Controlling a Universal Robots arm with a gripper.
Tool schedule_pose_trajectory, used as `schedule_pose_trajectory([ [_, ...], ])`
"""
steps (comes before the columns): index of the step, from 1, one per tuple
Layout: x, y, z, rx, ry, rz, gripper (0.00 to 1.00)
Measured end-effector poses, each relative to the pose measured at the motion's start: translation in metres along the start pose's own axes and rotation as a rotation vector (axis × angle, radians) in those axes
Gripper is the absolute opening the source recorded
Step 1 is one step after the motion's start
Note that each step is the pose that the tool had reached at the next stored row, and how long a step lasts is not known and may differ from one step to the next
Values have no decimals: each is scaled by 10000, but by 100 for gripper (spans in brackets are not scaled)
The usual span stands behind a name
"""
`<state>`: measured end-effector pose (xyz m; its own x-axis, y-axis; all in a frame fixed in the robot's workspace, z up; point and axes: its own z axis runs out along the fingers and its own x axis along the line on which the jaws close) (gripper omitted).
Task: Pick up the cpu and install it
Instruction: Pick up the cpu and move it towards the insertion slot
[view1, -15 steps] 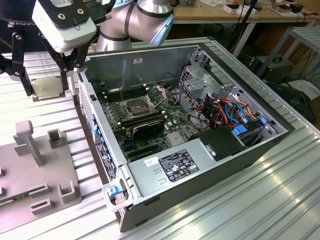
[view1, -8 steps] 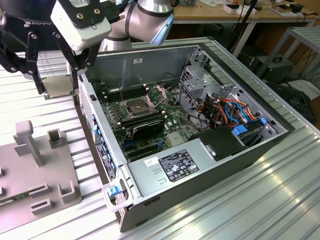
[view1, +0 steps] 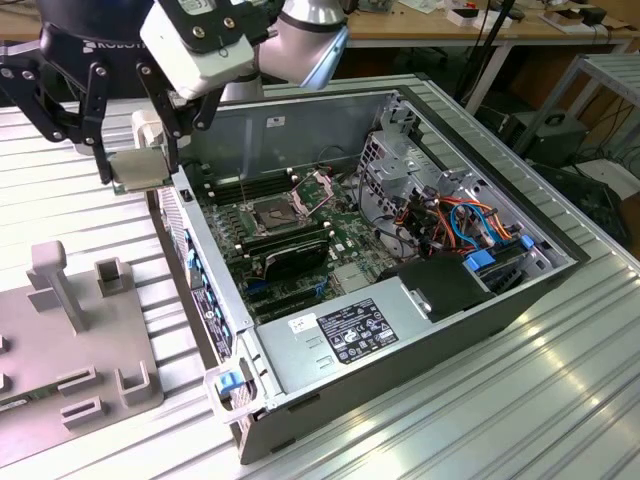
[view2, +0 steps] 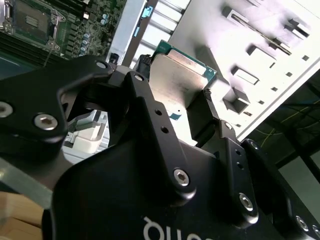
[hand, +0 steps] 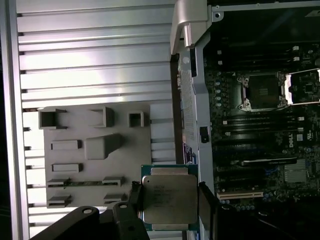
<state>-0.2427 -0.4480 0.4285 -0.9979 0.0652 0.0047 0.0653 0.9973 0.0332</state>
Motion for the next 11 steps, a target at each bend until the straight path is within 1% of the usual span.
schedule_pose_trajectory([
  [4,-100,6,2,-1,0,-1,55],
  [5,-134,8,3,0,0,-1,55],
  [6,-197,13,4,0,0,0,55],
  [7,-237,15,4,0,0,-1,55],
  [11,-348,22,7,0,0,-1,55],
])
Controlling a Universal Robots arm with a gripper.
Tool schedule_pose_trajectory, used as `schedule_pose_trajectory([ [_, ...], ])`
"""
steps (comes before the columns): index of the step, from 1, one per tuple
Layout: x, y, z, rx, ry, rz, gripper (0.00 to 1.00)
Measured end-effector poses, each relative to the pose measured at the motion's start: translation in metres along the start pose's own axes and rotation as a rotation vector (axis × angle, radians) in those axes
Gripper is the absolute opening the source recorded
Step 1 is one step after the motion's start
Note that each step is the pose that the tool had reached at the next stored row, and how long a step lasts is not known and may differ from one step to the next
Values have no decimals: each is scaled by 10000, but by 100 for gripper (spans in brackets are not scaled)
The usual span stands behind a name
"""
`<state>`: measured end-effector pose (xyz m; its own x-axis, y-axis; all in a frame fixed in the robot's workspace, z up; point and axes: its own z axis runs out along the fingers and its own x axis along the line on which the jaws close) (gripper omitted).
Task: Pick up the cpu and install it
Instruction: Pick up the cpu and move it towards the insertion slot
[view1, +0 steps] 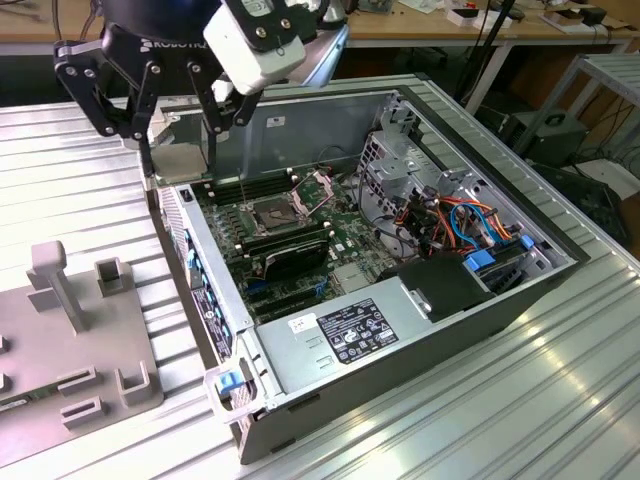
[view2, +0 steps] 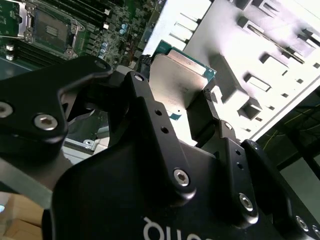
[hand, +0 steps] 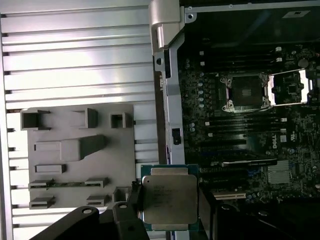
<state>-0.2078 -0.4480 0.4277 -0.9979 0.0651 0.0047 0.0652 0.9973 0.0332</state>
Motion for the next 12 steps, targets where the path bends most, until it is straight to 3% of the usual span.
schedule_pose_trajectory([
  [2,-45,3,2,0,-1,2,55],
  [7,-312,20,10,0,0,1,55],
  [12,-470,30,18,-1,-1,1,55],
])
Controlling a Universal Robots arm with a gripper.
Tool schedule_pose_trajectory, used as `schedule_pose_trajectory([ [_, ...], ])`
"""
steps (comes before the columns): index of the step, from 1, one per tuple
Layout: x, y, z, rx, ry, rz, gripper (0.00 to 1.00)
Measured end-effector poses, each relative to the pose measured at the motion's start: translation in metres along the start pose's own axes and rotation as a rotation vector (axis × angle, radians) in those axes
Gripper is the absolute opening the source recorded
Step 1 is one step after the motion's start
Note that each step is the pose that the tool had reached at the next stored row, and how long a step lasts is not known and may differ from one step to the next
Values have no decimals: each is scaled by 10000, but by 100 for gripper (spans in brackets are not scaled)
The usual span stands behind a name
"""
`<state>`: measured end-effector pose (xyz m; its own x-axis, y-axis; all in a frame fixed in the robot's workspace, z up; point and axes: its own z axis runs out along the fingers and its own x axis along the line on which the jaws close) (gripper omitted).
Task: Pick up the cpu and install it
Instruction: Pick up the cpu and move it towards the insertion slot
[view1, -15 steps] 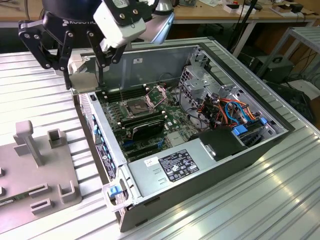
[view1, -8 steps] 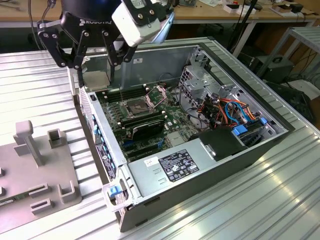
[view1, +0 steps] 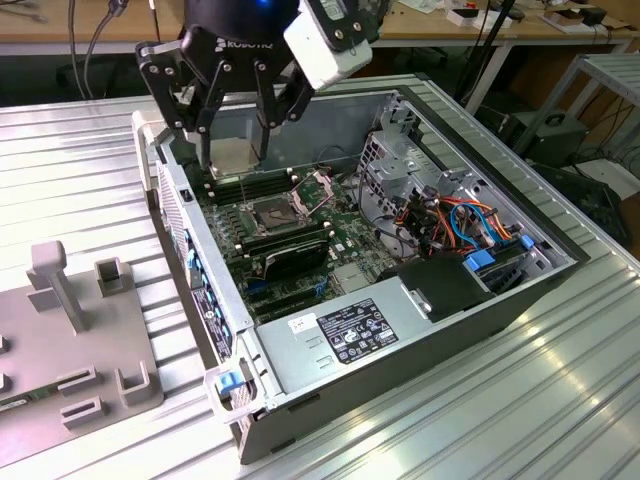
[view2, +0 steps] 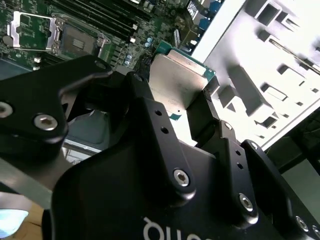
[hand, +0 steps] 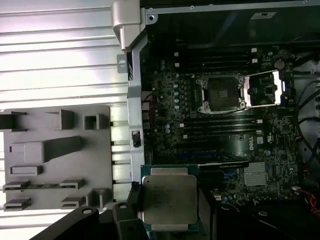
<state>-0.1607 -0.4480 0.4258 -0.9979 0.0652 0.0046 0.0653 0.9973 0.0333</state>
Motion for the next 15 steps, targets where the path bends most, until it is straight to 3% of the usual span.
schedule_pose_trajectory([
  [12,-394,25,25,0,1,-1,55],
  [15,-453,28,43,1,1,0,55],
])
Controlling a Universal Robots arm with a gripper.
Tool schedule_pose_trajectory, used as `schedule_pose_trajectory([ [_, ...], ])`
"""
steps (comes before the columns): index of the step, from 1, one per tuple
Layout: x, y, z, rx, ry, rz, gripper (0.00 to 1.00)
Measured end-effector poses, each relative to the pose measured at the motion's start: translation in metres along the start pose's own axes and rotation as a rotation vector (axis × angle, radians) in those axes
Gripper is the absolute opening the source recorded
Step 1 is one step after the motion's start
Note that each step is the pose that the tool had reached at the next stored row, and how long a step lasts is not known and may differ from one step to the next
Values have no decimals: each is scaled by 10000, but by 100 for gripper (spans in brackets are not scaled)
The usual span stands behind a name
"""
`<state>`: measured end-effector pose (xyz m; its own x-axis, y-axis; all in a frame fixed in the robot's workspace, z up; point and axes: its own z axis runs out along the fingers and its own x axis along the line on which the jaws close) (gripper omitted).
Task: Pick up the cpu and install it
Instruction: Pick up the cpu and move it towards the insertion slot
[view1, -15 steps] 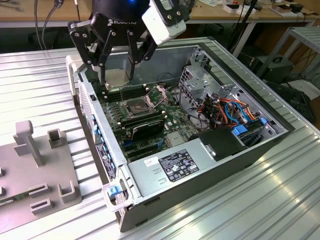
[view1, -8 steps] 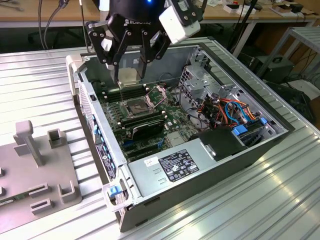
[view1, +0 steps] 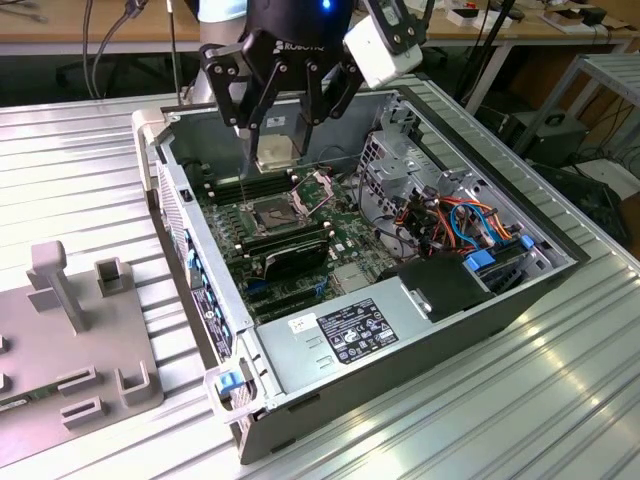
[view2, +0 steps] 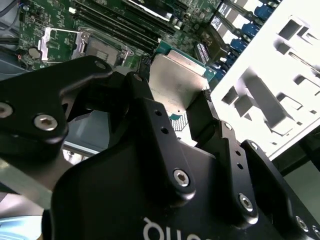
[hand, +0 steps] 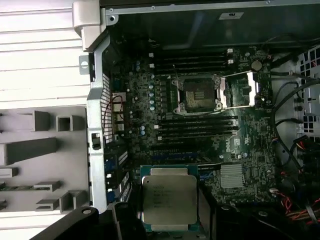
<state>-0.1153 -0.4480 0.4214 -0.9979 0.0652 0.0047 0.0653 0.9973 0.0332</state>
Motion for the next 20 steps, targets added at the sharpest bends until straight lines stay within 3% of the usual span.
schedule_pose_trajectory([
  [3,-60,2,59,0,0,0,55],
  [16,-201,2,342,-1,0,0,55],
  [20,-241,3,393,1,0,0,55],
])
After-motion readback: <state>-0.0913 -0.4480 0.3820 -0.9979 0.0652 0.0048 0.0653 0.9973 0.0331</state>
